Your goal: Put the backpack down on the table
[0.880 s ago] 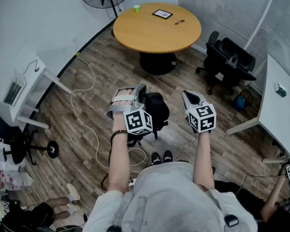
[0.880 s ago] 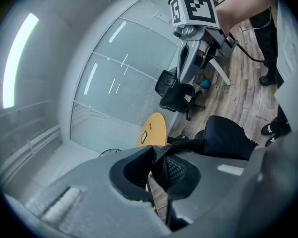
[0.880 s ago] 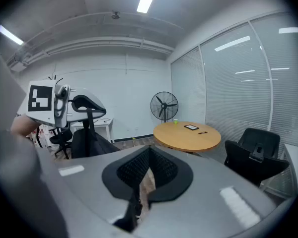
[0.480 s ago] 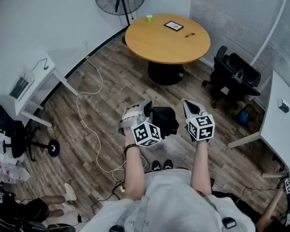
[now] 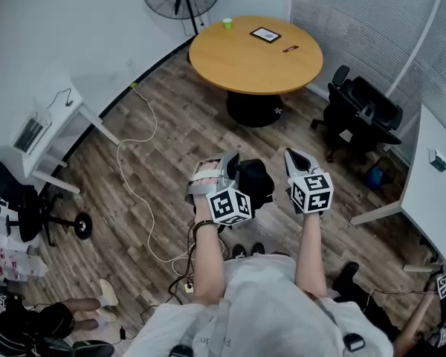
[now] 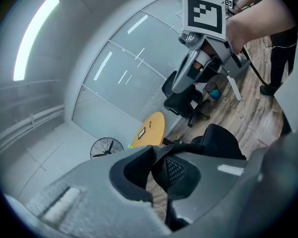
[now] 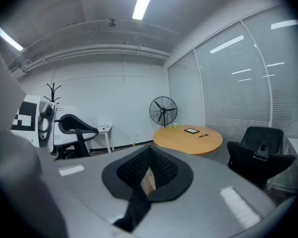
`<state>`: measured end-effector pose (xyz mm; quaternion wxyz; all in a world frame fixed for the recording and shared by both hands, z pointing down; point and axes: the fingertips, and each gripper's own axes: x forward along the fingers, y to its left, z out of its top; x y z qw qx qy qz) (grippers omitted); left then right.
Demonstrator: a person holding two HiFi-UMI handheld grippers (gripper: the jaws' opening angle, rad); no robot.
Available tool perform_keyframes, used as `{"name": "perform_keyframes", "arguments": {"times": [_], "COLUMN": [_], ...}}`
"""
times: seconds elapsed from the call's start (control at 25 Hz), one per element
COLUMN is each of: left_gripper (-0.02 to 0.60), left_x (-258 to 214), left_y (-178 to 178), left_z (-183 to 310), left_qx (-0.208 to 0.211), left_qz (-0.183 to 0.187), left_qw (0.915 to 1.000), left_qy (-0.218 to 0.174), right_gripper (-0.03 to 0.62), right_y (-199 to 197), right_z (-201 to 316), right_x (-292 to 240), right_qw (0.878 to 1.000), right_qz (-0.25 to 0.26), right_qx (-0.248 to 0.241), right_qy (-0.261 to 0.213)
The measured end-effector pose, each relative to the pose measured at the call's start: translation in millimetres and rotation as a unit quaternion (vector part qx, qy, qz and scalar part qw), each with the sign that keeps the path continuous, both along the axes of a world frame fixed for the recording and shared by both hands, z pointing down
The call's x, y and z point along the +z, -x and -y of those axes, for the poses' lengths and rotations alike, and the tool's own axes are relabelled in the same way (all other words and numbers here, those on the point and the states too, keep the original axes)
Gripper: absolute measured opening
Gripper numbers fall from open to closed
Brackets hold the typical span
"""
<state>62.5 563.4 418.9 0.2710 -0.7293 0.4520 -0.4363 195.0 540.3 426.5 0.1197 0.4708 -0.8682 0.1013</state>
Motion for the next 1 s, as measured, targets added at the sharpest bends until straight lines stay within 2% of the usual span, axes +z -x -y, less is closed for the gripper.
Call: {"name": "perform_keyframes", "arguments": {"times": [0.28, 0.56, 1.0], "left_gripper": [0.005, 0.005, 0.005], "left_x": [2, 0, 16], "left_y": [2, 1, 14], "left_z": [6, 35, 117], "left_qx": [-0.023, -0.037, -0.036], "left_qz": [0.021, 0.028, 0.035], "left_qw": [0.9995, 0.9988, 0.9987], "left_qy": [-0.009, -0.013, -0.002], "right_gripper": [0.0, 0.0, 0.0], "right_y": [-14, -29, -21], "right_z": [13, 45, 126], "right_x": [15, 27, 35], "right_qw": [1.0, 1.0, 1.0], "right_qz": [0.006, 0.018, -0.007], "right_qx": [-0.009, -0.008, -0.01], "right_qy": [0.004, 0.017, 0.015]}}
